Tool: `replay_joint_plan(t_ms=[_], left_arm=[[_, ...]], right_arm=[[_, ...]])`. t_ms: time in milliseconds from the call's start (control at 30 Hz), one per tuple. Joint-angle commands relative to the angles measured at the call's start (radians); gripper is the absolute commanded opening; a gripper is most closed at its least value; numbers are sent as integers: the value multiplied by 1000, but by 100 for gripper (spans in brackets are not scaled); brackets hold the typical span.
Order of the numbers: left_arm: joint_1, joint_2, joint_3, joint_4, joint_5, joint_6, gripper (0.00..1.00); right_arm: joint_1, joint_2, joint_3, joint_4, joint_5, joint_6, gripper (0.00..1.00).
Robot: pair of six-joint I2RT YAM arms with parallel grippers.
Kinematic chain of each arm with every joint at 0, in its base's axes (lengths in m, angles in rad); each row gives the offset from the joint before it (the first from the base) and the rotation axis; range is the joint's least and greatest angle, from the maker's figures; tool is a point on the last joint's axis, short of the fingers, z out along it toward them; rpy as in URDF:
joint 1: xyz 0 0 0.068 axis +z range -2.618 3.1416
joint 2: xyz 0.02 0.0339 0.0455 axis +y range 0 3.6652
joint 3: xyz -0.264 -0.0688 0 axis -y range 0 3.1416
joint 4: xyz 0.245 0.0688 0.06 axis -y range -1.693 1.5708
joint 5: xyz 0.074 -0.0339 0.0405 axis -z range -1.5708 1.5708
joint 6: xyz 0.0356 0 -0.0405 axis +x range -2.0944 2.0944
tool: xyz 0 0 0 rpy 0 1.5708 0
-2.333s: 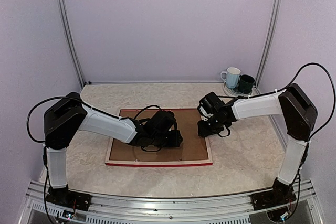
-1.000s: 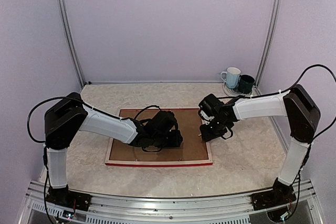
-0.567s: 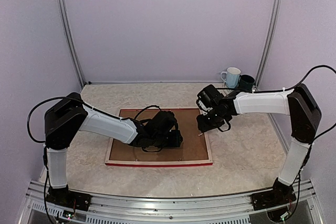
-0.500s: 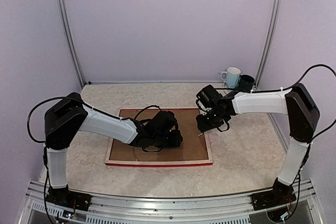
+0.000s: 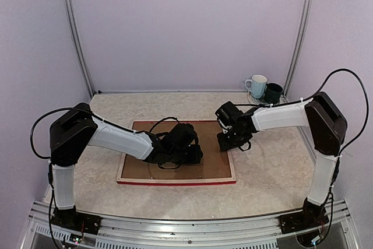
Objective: Put the photo into the frame
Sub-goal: Press the fastener onto the backboard.
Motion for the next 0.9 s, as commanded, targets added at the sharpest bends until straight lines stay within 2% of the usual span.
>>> replay_joint_plan(t_ms=[0,267,867], left_arm=[[-11,73,-11,-135,32,-7,48],[-10,78,-5,-143,27,-6,48],[-9,78,-17,-128,32,-14,48]], right_arm=[[3,-5,-62,-33,-26,-12,42],[3,-42,-107,-46,-45,-30,39],[-12,-122,-96,-20,-74,-28,41]])
